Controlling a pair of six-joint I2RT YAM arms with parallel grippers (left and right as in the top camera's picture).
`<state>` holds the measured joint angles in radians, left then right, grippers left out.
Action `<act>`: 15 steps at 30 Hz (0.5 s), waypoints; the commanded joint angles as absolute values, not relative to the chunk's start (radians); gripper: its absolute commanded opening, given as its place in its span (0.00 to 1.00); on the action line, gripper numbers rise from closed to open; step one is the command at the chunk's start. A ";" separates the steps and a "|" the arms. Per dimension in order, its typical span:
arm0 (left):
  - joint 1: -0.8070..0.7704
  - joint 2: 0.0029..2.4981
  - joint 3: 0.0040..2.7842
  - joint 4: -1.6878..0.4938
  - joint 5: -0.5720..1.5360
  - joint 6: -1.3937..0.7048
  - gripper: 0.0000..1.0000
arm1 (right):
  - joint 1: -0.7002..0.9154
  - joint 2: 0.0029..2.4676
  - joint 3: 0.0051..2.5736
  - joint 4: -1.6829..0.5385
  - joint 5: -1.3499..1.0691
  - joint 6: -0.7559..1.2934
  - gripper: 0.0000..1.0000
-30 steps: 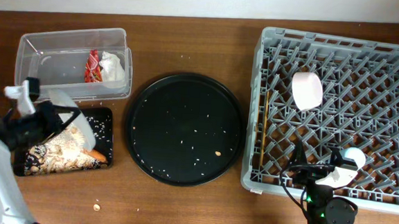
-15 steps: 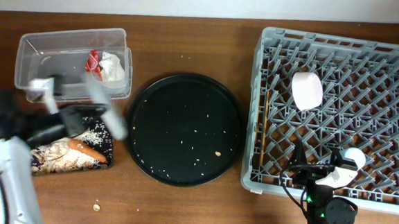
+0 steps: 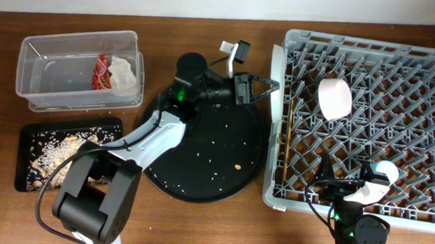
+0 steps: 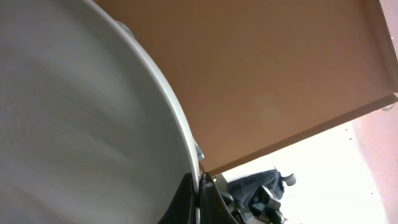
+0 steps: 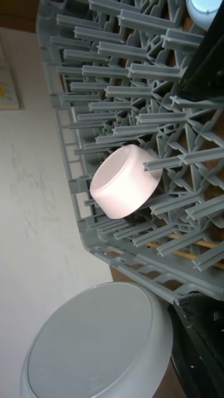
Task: Sort waste into correct bins and load items into the dishwasher rack
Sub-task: 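Carry the empty plate to the rack and stand it upright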
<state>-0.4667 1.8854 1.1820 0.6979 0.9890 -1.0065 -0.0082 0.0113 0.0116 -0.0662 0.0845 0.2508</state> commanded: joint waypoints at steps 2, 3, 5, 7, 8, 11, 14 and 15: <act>-0.517 1.902 1.201 0.696 0.985 -1.037 0.00 | -0.014 0.006 0.006 -0.072 0.089 0.247 0.98; -0.523 1.903 1.200 0.677 0.980 -1.011 0.00 | -0.014 0.006 0.006 -0.072 0.089 0.247 0.98; -0.532 1.903 1.200 0.652 0.968 -1.013 0.00 | -0.014 0.006 0.006 -0.072 0.089 0.247 0.98; -0.532 1.903 1.201 0.673 0.968 -1.014 0.00 | -0.014 0.006 0.006 -0.072 0.089 0.247 0.98; -0.532 1.903 1.201 0.679 0.968 -1.034 0.00 | -0.014 0.006 0.006 -0.072 0.089 0.247 0.98; -0.528 1.903 1.210 0.867 0.976 -1.144 0.00 | -0.014 0.006 0.006 -0.072 0.089 0.247 0.98; -0.530 1.903 1.211 0.698 1.003 -1.044 0.00 | -0.014 0.006 0.006 -0.072 0.089 0.247 0.98; -0.529 1.903 1.211 0.590 0.988 -0.963 0.00 | -0.014 0.006 0.006 -0.072 0.089 0.247 0.98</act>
<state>-0.5255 1.8980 1.1995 0.7353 0.9802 -1.1046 -0.0078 0.0113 0.0116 -0.0662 0.0845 0.2508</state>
